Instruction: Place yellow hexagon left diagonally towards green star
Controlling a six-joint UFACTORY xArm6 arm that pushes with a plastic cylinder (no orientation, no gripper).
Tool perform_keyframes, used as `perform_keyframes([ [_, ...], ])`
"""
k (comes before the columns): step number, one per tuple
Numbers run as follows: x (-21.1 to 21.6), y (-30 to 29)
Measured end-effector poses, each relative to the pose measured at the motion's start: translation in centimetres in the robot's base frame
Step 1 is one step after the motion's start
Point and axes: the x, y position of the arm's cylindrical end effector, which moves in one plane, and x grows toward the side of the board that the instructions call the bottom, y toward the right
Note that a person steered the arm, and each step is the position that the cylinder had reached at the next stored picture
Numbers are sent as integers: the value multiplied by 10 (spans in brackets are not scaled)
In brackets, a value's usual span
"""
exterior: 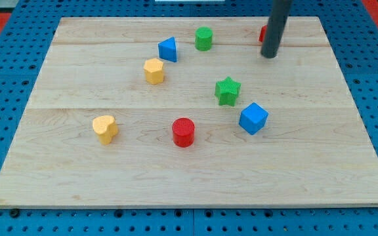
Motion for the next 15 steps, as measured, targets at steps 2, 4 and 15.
perform_keyframes([
  [2, -18, -108],
  [4, -42, -139],
  [15, 37, -290],
])
